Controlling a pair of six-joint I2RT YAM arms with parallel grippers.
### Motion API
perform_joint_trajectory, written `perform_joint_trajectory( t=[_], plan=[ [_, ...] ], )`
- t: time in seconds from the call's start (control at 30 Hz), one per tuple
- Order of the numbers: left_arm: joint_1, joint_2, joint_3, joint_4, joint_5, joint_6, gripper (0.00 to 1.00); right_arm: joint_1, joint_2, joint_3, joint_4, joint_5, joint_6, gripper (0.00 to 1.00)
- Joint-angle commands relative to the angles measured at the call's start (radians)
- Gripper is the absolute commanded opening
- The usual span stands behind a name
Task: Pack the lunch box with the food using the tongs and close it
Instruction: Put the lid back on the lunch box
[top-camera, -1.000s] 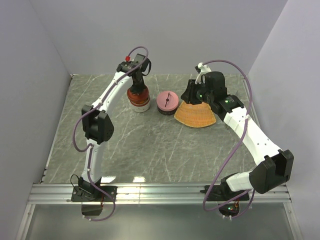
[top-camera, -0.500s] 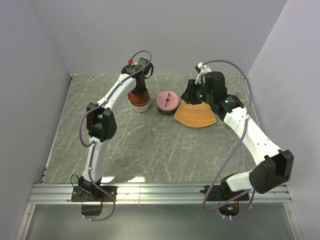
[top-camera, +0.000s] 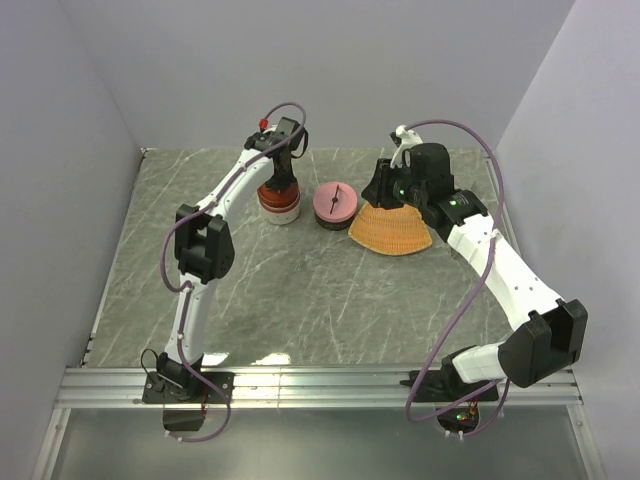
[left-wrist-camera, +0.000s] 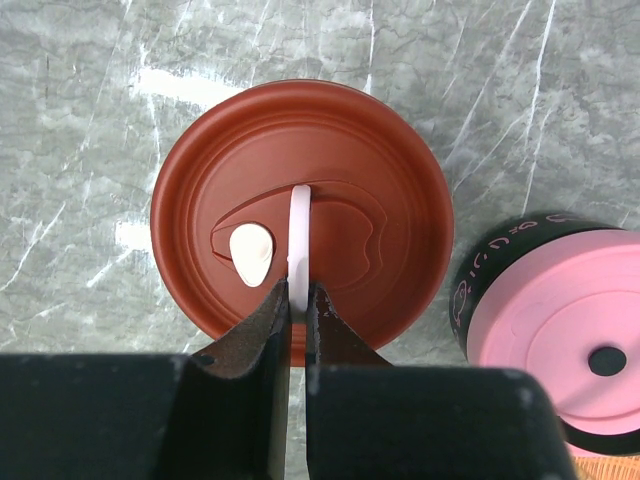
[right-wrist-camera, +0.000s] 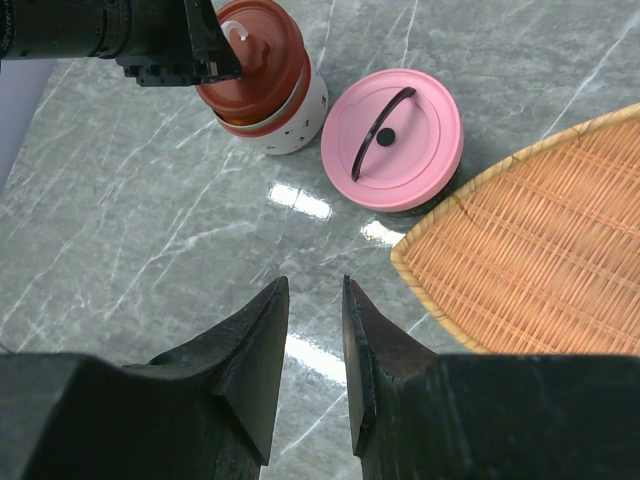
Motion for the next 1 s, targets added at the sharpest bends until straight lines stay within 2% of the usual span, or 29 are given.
perform_joint_trajectory(
  t=[0.0,0.47,0.77,0.97],
  plan=[
    [0.001,0.021,-0.021,0.005,0.012,0.014,0.0,-0.002,0.002,0.023,0.015,-0.006,-0.01,0.36],
    [-0.008,-0.059,-0.151,0.013,0.027,-0.035,0.0,0.0,0.011,0.024,0.015,-0.003,-0.012,0.36],
    [-0.016,-0.06,-0.076,-0.042,0.023,-0.053,0.0,0.0,0.003,0.02,0.016,0.0,-0.012,0.36],
    [-0.013,-0.042,0.002,-0.125,0.067,-0.069,0.0,-0.002,-0.003,0.017,0.016,0.001,-0.013,0.36]
  ],
)
